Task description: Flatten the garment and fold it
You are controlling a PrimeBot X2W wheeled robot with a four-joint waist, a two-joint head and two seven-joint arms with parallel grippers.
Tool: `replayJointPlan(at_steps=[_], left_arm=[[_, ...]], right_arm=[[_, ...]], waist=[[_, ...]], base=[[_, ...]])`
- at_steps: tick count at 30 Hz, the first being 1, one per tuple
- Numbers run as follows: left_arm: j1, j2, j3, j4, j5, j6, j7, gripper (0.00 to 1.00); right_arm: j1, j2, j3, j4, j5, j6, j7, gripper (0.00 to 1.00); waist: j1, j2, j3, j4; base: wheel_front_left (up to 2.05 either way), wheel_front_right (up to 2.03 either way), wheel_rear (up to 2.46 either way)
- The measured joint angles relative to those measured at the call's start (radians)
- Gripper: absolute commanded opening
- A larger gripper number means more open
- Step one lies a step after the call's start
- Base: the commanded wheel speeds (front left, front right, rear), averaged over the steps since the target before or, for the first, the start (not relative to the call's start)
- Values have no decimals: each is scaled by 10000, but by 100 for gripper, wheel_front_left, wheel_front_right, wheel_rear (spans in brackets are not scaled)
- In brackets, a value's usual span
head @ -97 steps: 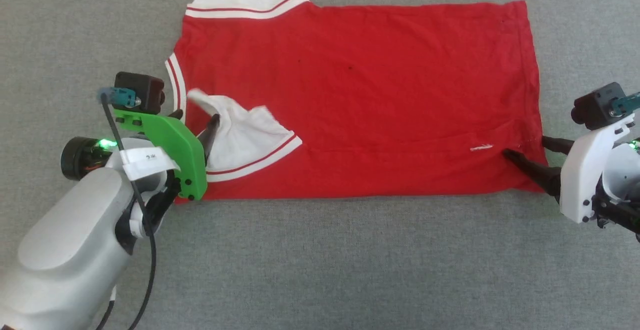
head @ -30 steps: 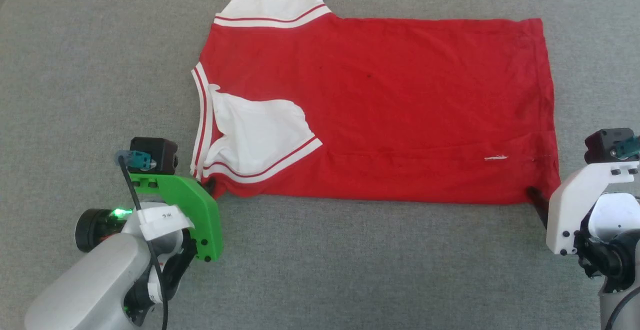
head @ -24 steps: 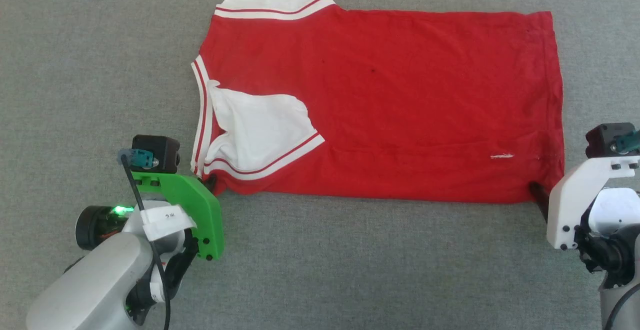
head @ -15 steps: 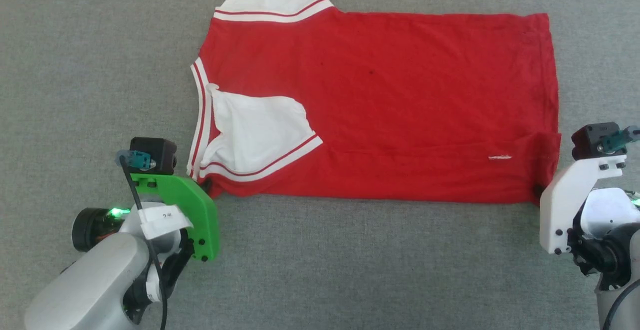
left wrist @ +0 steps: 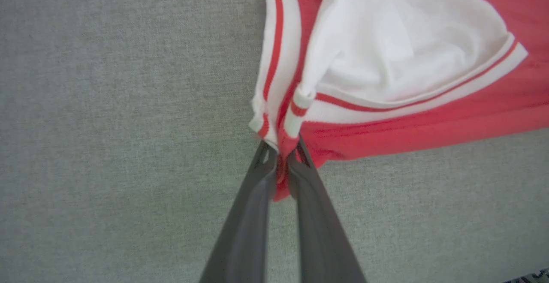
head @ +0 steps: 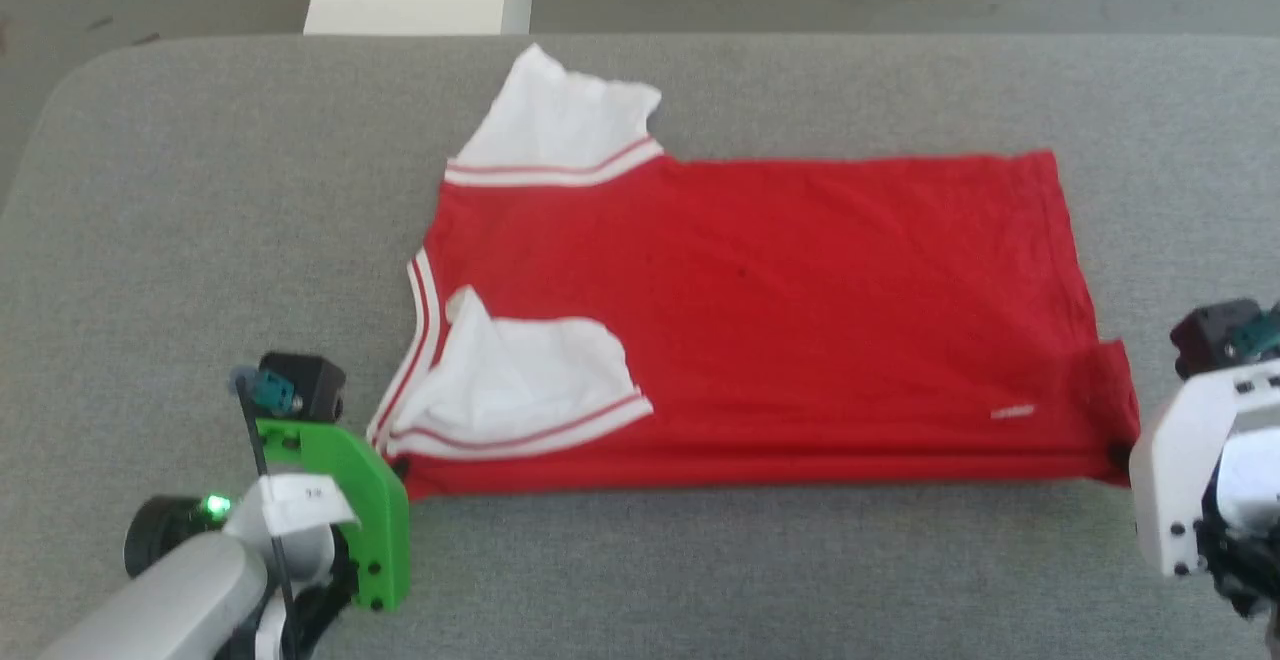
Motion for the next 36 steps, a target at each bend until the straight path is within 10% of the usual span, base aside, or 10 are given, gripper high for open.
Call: replayJointPlan(at_steps=[14,15,16,17,28,36], left_arm=[[1666,107,-562,-77,-587,221,180,0],[1668,58,-562,-2,-589,219,146,20],[1667,-33,-593,136,-570,203,90,100],[1664,-46,-606,190,-560,176,90,100],[1500,-171,-107,336,-355,88,-915,100],[830,-472,794,100,476,-59,-3285,100]], right_arm=[[1856,445,-219,29,6,0,44,0],[1856,481,-213,84,-15,0,-10,0],[1840,570,-194,253,-35,0,-199,26],[1815,642,-205,334,-33,0,-309,100],[1099,506,-176,280,397,-2,-2021,100],[582,-35,343,-479,744,-2,-5315,100]], waist=[[0,0,-470,-91],[0,0,-453,-94],[0,0,-406,-96],[0,0,-394,-100],[0,0,-859,-57],[0,0,-1323,-132]], base=[[0,0,0],[0,0,0],[0,0,0],[0,0,0],[0,0,0],[0,0,0]])
